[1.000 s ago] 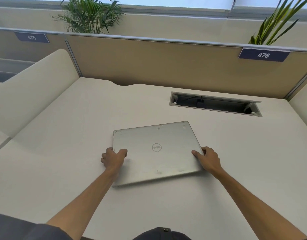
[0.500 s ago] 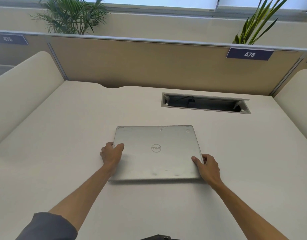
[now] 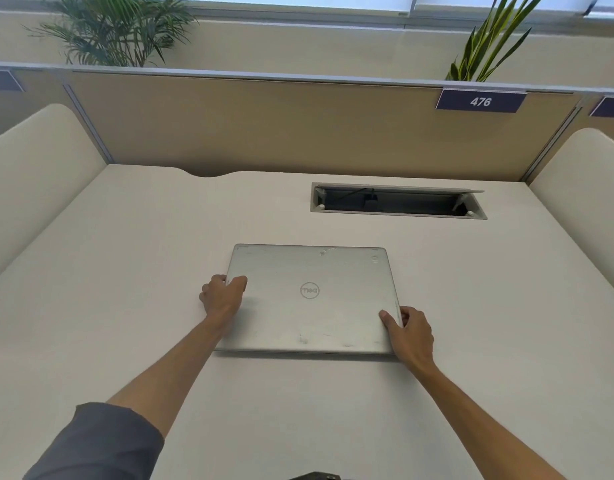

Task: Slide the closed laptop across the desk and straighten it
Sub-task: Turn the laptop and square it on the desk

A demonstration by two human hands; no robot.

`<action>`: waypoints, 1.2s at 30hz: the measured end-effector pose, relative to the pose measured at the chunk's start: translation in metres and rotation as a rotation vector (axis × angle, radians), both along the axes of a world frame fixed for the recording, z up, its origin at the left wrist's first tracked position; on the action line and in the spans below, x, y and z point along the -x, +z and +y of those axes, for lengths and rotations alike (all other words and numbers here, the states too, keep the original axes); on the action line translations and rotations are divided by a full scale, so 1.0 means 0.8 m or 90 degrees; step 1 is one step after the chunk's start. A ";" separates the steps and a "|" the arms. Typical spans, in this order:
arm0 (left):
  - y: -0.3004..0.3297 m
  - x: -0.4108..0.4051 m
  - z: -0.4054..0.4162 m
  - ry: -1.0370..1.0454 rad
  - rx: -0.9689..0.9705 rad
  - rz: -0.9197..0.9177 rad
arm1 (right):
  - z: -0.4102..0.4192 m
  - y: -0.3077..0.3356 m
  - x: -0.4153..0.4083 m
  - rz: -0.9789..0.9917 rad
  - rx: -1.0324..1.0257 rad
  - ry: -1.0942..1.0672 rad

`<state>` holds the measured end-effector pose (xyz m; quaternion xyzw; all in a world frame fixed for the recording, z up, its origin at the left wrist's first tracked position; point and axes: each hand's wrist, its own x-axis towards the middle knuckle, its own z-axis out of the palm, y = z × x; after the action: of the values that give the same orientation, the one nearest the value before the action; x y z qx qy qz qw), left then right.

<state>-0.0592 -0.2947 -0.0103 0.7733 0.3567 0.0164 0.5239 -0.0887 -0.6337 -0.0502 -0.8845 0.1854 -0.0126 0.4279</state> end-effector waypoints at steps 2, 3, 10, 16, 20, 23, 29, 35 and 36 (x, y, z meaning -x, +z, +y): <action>0.000 -0.001 0.000 0.001 -0.006 0.002 | 0.002 0.000 0.002 -0.013 -0.003 -0.009; -0.001 -0.001 -0.001 0.002 -0.010 0.003 | 0.003 0.000 0.003 -0.020 -0.003 -0.013; -0.012 0.016 0.012 -0.124 -0.064 0.004 | 0.006 0.002 0.016 -0.078 0.020 0.019; -0.042 0.062 0.034 -0.256 -0.123 -0.049 | 0.006 -0.010 0.051 -0.096 0.003 0.085; -0.061 0.107 0.053 -0.411 -0.223 -0.050 | 0.005 -0.016 0.065 -0.082 0.066 0.142; -0.068 0.120 0.062 -0.423 -0.258 -0.065 | 0.005 -0.020 0.066 -0.069 0.108 0.169; -0.058 0.118 0.062 -0.347 -0.179 -0.133 | 0.007 -0.021 0.065 -0.070 0.101 0.157; -0.055 0.116 0.058 -0.352 -0.155 -0.130 | 0.007 -0.017 0.061 -0.090 0.092 0.126; -0.055 0.116 0.058 -0.353 -0.155 -0.129 | 0.008 -0.016 0.060 -0.094 0.093 0.125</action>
<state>-0.1516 -0.2486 -0.0546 0.8925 0.0740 -0.0076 0.4449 -0.1370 -0.6271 -0.0632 -0.9238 0.0645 -0.0489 0.3742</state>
